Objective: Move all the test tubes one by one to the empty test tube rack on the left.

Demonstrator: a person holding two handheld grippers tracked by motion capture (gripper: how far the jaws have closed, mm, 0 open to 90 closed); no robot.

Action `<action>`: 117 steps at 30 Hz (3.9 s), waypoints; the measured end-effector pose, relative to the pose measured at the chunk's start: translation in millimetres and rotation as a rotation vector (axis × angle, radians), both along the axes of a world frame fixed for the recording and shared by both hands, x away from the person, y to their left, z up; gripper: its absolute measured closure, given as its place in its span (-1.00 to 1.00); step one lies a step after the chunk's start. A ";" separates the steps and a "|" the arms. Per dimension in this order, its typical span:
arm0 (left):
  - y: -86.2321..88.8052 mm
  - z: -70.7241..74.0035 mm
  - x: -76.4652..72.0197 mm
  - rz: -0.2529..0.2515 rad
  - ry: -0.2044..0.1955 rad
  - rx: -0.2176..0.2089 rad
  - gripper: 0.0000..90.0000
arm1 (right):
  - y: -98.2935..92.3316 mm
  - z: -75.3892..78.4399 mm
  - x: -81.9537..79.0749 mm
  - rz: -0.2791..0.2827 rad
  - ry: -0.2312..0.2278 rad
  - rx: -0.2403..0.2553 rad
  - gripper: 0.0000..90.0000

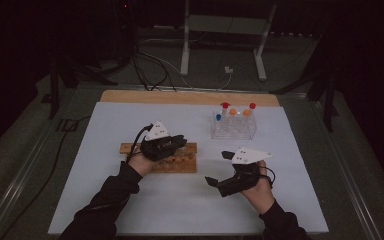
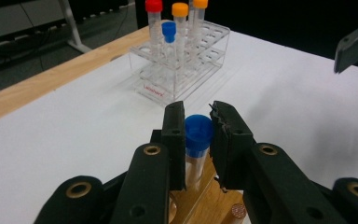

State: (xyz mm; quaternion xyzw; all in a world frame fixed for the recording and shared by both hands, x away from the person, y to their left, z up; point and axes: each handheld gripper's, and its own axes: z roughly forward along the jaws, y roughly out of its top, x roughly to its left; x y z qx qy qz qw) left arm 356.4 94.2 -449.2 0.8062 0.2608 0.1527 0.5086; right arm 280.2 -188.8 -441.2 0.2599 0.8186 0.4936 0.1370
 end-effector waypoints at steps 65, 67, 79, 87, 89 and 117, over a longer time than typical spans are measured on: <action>62.1 -0.5 -90.7 -0.071 0.047 -0.074 -0.97 | -7.4 -20.5 139.1 -0.442 0.010 -0.056 0.29; 62.3 -1.2 -89.9 -0.071 0.048 -0.074 -0.97 | -6.2 -21.6 142.8 -0.450 0.018 -0.064 0.36; 62.1 -2.8 -88.3 -0.070 0.054 -0.071 -0.97 | -1.9 -26.3 157.4 -0.451 0.051 -0.078 0.57; 62.8 -3.7 -87.4 -0.068 0.055 -0.072 -0.97 | 0.7 -30.3 159.9 -0.452 0.056 -0.094 0.67; 63.0 -3.7 -87.3 -0.067 0.056 -0.071 -0.97 | 0.8 -30.3 160.1 -0.453 0.054 -0.096 0.68; 59.2 2.7 -85.3 -0.091 0.070 -0.071 -0.97 | -6.4 30.5 138.4 -0.394 -0.021 -0.065 0.70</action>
